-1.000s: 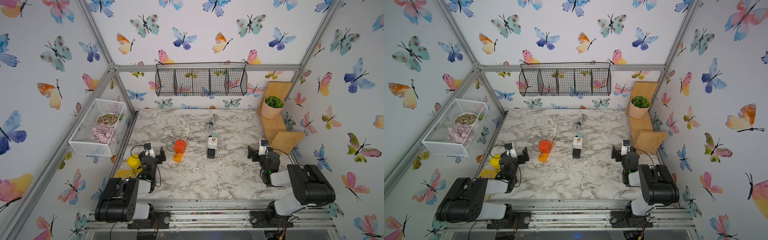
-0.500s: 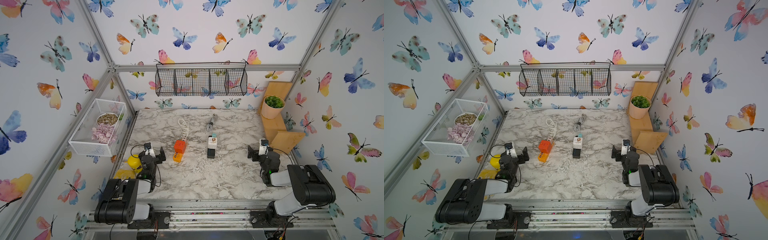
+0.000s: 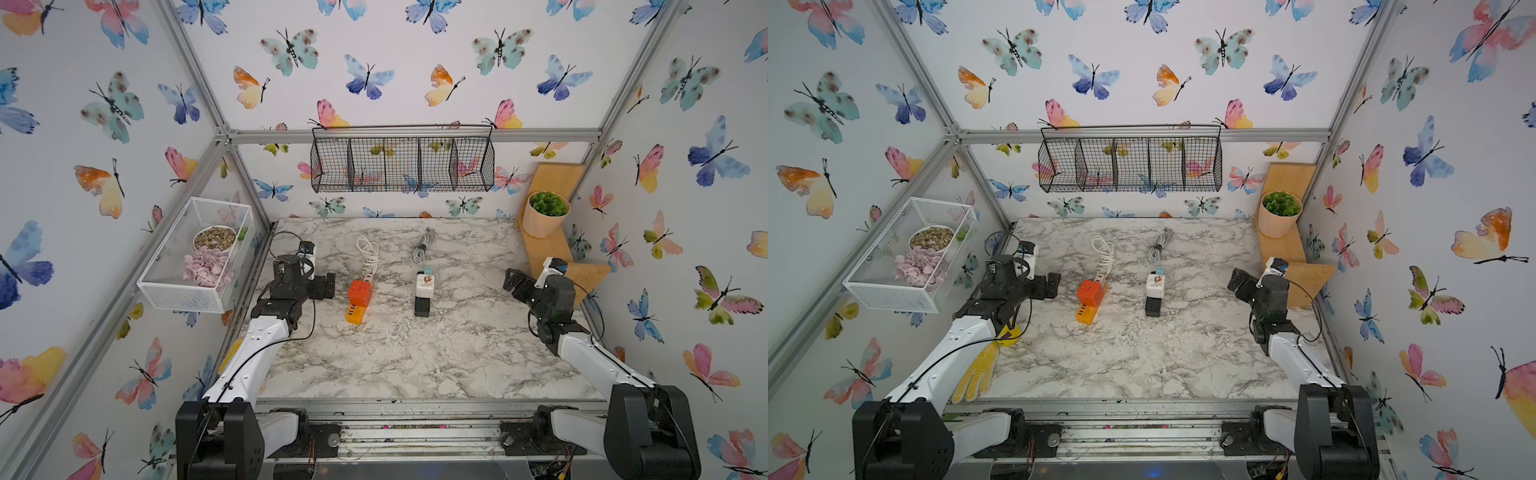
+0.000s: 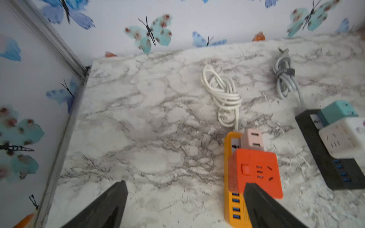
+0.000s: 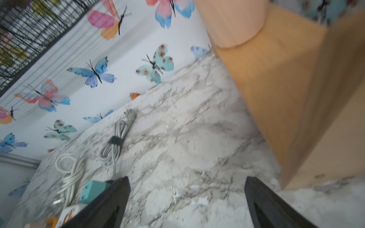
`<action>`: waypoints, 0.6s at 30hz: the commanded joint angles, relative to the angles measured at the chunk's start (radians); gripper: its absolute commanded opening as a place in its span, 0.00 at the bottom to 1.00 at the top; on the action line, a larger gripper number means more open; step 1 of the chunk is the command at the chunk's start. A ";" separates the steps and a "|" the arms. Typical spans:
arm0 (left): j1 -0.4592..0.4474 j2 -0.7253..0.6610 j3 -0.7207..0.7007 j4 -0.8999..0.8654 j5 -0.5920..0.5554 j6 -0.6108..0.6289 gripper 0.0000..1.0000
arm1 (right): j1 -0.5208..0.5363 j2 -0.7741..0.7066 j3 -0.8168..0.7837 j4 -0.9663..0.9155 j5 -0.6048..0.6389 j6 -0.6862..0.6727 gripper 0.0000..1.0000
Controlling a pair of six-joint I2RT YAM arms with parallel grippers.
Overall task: Pull the plug off the socket
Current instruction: Move the socket to the center of the board.
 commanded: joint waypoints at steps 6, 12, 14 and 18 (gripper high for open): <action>-0.005 -0.012 -0.076 -0.258 0.123 0.138 0.98 | 0.007 -0.173 0.019 -0.268 -0.257 0.044 0.98; -0.037 0.084 -0.048 -0.255 0.217 0.142 0.99 | 0.090 -0.301 -0.012 -0.403 -0.249 -0.006 0.97; -0.071 0.114 -0.047 -0.246 0.212 0.154 1.00 | 0.098 -0.325 -0.029 -0.428 -0.231 -0.024 0.97; -0.149 0.113 -0.083 -0.187 0.183 0.171 1.00 | 0.098 -0.342 -0.046 -0.441 -0.214 -0.046 0.97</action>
